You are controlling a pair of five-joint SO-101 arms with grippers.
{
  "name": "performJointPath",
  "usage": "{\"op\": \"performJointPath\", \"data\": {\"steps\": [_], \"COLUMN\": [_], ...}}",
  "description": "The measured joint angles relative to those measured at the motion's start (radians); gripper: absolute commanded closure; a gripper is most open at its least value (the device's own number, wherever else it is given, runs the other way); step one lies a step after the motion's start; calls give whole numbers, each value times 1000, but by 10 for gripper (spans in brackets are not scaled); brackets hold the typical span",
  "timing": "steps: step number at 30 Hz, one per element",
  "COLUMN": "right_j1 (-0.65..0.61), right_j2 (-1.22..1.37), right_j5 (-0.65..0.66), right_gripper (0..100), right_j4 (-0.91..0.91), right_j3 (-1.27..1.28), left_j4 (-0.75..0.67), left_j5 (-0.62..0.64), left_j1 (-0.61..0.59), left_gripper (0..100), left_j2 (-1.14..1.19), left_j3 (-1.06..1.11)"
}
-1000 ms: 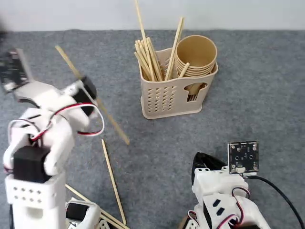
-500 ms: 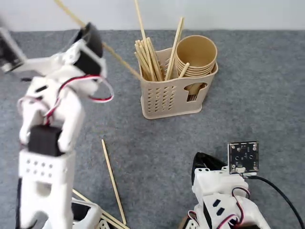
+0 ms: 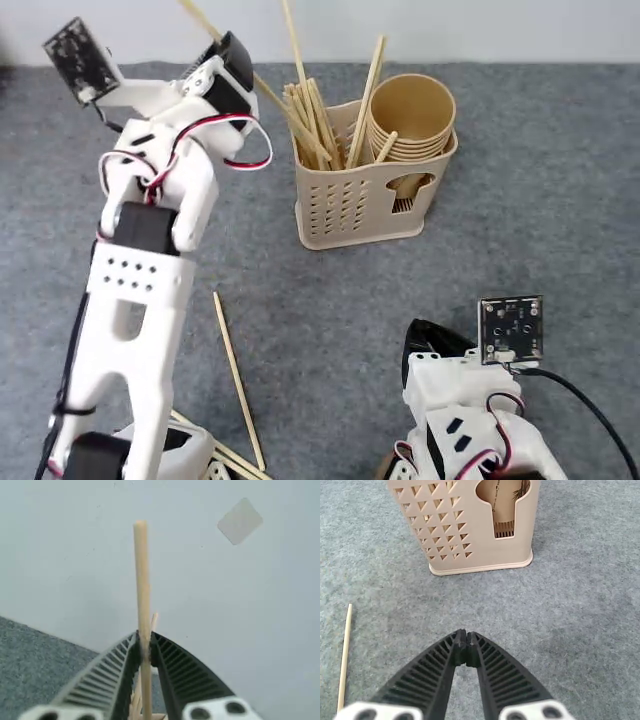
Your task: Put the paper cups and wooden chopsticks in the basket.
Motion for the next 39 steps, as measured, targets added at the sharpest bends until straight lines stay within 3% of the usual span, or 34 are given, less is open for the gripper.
{"op": "performJointPath", "data": {"steps": [6,10,15,25,39], "right_j1": [0,0,0,0,0], "right_j2": [0,0,0,0,0], "right_j5": [0,0,0,0,0], "right_gripper": [991,991,991,991,991], "right_j4": [0,0,0,0,0], "right_j3": [0,0,0,0,0], "left_j4": [-60,-58,14,97,629], "left_j5": [-6,-74,-160,-173,-218], "left_j1": [0,0,17,52,52], "left_gripper": [986,962,841,831,831], "left_j2": [63,77,78,55,-143], "left_j3": [0,0,0,0,0]}}
